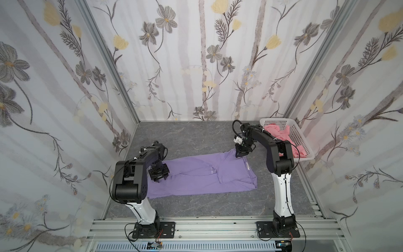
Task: Fold and stack t-shirts
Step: Smooth out the T-shirt at the center of the board.
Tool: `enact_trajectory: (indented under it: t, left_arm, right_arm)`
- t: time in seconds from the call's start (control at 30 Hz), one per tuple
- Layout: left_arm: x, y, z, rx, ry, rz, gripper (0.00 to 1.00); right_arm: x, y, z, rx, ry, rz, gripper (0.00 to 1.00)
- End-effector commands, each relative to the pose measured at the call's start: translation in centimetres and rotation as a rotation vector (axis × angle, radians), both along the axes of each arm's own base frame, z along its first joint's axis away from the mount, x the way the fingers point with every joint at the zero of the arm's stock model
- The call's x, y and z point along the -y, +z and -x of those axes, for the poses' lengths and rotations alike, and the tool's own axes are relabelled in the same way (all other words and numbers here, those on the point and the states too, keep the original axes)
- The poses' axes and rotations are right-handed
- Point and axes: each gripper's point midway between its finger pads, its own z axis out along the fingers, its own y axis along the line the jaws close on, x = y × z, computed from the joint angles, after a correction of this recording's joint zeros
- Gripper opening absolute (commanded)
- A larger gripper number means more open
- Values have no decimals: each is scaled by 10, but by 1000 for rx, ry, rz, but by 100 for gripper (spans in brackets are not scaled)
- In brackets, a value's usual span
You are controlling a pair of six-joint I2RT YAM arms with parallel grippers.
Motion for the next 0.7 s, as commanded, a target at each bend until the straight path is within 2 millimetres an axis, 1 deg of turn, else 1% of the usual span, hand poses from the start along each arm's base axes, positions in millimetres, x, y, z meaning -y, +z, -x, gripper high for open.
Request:
enact_trajectory:
  t: [0.0, 0.2, 0.33, 0.57, 0.67]
  left_arm:
    - [4, 5, -3, -5, -4, 13, 0]
    - [6, 16, -4, -12, -43, 14, 0]
    - [5, 16, 1, -31, -65, 8, 0]
    - [8, 0, 14, -67, -79, 34, 0]
    - [11, -8, 16, -72, -79, 49, 0]
  right_arm:
    - [0, -6, 2, -12, -3, 3, 14]
    - [10, -7, 0, 3, 4, 66, 11]
    - [28, -4, -2, 21, 10, 150, 10]
    - [58, 14, -8, 55, -7, 253, 9]
    - [61, 24, -14, 80, -18, 255, 11]
